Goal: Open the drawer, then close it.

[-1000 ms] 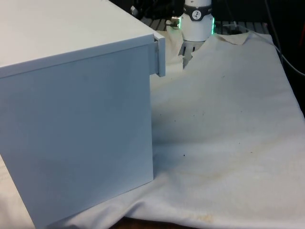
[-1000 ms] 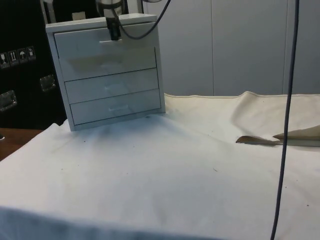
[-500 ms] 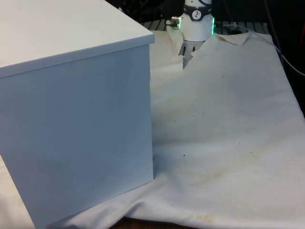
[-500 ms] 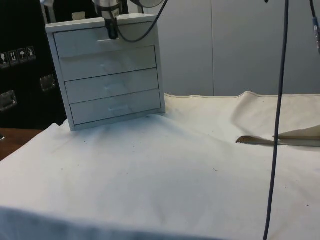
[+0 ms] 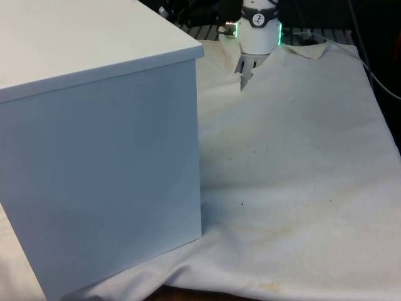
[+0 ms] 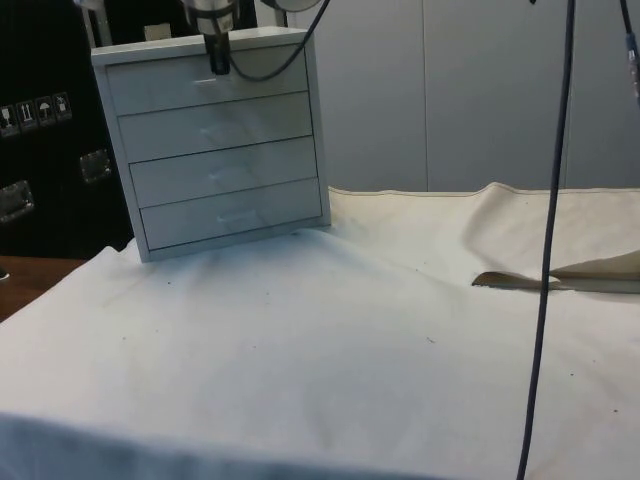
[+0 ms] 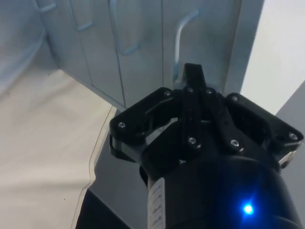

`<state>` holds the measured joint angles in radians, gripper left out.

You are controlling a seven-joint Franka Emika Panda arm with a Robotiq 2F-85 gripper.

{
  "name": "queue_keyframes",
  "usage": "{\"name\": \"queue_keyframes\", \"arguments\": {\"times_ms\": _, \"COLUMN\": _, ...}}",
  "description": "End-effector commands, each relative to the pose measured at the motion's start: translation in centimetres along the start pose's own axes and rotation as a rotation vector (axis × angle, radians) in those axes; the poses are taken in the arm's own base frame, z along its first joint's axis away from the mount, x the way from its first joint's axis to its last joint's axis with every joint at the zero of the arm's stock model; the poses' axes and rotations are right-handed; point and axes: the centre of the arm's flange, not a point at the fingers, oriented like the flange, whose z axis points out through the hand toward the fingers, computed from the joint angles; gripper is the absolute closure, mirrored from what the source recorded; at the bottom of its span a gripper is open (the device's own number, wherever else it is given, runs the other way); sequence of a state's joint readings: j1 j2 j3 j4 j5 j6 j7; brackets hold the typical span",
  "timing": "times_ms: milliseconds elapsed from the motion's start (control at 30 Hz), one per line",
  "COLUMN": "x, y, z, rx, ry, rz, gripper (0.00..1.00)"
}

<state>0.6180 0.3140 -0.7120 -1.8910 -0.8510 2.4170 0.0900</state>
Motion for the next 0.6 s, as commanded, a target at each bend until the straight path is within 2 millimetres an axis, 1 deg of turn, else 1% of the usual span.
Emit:
{"name": "queue_keyframes", "arguments": {"times_ms": 0, "x": -0.2, "y": -0.1, "z": -0.8, "rx": -0.009, "ry": 0.004, "rz": 0.004, "gripper": 1.00}}
{"name": "queue_keyframes", "arguments": {"times_ms": 33, "x": 0.0, "y": 0.0, "z": -0.3, "rx": 0.000, "ry": -0.001, "rz": 0.003, "gripper": 1.00}}
{"name": "queue_keyframes", "arguments": {"times_ms": 67, "x": -0.2, "y": -0.1, "z": -1.0, "rx": -0.008, "ry": 0.003, "rz": 0.005, "gripper": 1.00}}
{"name": "queue_keyframes", "arguments": {"times_ms": 267, "x": -0.3, "y": -0.8, "z": -2.9, "rx": -0.007, "ry": 0.006, "rz": 0.014, "gripper": 1.00}}
{"name": "queue_keyframes", "arguments": {"times_ms": 300, "x": -0.1, "y": -0.8, "z": -2.5, "rx": 0.002, "ry": 0.000, "rz": 0.012, "gripper": 1.00}}
{"name": "queue_keyframes", "arguments": {"times_ms": 333, "x": -0.3, "y": -0.9, "z": -3.1, "rx": -0.008, "ry": 0.004, "rz": 0.015, "gripper": 1.00}}
{"name": "queue_keyframes", "arguments": {"times_ms": 433, "x": -0.4, "y": -1.3, "z": -4.2, "rx": -0.009, "ry": 0.007, "rz": 0.022, "gripper": 1.00}}
{"name": "queue_keyframes", "arguments": {"times_ms": 567, "x": -0.6, "y": -1.8, "z": -5.2, "rx": -0.012, "ry": 0.007, "rz": 0.028, "gripper": 1.00}}
